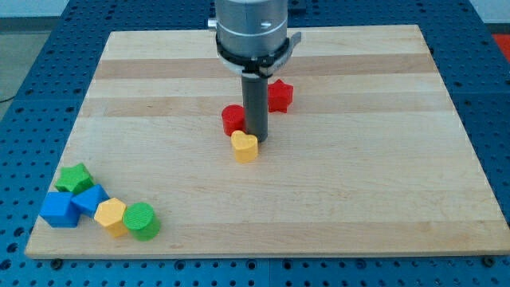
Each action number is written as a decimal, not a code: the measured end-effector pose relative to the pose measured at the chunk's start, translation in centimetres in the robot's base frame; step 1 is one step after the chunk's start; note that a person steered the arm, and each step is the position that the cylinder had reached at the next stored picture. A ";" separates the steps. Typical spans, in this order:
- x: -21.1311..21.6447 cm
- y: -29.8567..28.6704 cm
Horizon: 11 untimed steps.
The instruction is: Keep yellow heart above yellow hexagon
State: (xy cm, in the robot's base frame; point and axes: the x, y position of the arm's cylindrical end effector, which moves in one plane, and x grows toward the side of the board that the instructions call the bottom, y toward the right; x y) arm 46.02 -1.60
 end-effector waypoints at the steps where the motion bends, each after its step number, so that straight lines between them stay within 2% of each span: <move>1: 1.6 -1.7; 2: 2.4 -3.5; 4: 5.9 -3.5; 11: 8.8 -6.8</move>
State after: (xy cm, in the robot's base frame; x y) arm 54.81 -8.38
